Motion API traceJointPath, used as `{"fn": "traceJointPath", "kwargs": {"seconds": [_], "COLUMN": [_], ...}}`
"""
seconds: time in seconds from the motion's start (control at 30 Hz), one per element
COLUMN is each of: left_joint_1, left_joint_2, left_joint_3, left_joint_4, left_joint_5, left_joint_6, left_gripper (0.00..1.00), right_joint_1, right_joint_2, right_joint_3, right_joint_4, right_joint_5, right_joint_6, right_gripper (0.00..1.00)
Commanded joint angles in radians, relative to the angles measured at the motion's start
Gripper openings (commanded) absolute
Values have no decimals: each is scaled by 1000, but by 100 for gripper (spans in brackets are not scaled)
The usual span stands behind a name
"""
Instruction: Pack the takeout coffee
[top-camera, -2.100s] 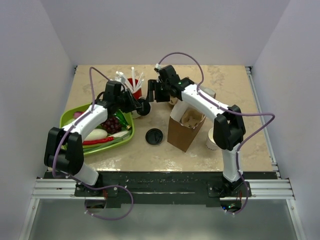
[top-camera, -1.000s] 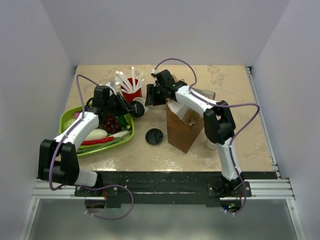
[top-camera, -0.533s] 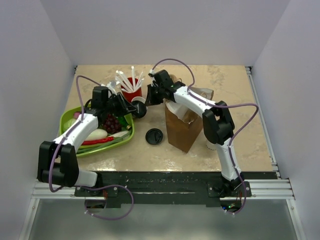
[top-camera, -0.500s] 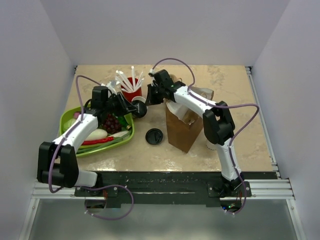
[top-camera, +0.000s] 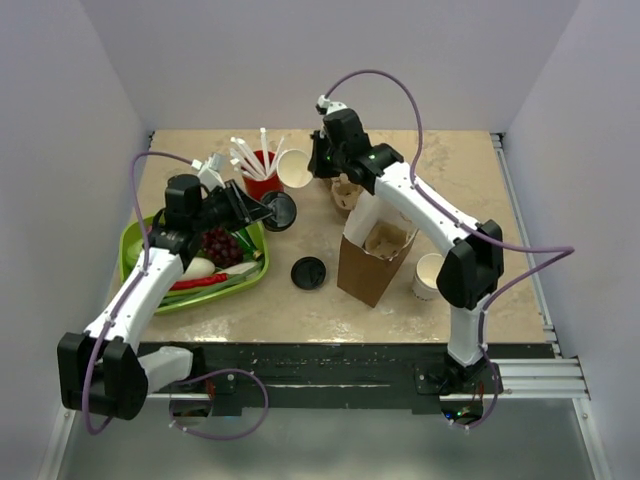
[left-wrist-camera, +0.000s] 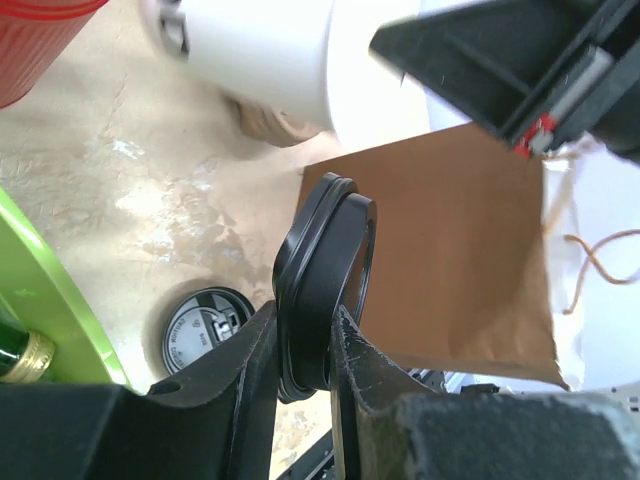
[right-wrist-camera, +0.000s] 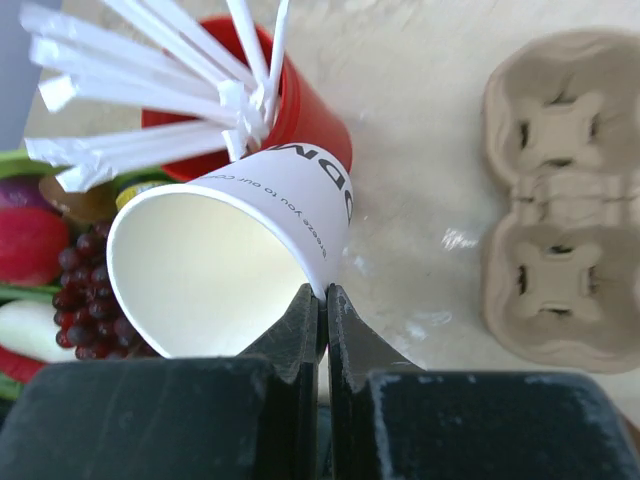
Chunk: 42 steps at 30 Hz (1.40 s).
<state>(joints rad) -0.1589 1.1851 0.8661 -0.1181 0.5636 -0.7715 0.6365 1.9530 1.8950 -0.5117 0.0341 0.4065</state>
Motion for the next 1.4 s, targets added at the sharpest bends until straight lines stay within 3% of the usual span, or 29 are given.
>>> {"fn": "traceJointPath", "kwargs": {"seconds": [0.0, 0.27, 0.37, 0.5, 0.63, 0.7, 0.87, 1.03, 1.2, 1.37], "left_joint_1": [7, 7, 9, 9, 9, 9, 10, 10, 10, 10], "left_joint_2": [-102, -245, -297, -367, -378, -372, -366, -352, -367, -401], "left_joint_3": [-4, 20, 71, 111, 158, 174, 172, 229, 306, 303], "left_joint_4": [-8, -194, -328, -460, -586, -624, -612, -644, -684, -684], "left_joint_5": [19, -114, -246, -395, -629, -674, -676, -671, -659, -547], "left_joint_6": [1, 37, 58, 49, 32, 25, 17, 21, 57, 106], "left_gripper": [13, 13, 13, 13, 13, 13, 13, 13, 14, 15], "right_joint_1": [-1, -1, -1, 9, 126, 205, 331, 449, 471, 470], "right_joint_2": [-34, -111, -164, -201, -264, -273, -361, -388, -379, -278], "right_joint_3": [94, 167, 132, 124, 56, 35, -157, -307, -411, -398], "right_joint_4": [-17, -114, -140, -250, -274, -322, -314, -422, -401, -396], "right_joint_5": [151, 207, 133, -84, -103, -123, -135, -110, -85, -36], "right_joint_6": [-66, -176, -210, -245, -299, -301, -219, -143, -45, -6], "right_gripper": [0, 0, 0, 0, 0, 0, 0, 0, 0, 0]}}
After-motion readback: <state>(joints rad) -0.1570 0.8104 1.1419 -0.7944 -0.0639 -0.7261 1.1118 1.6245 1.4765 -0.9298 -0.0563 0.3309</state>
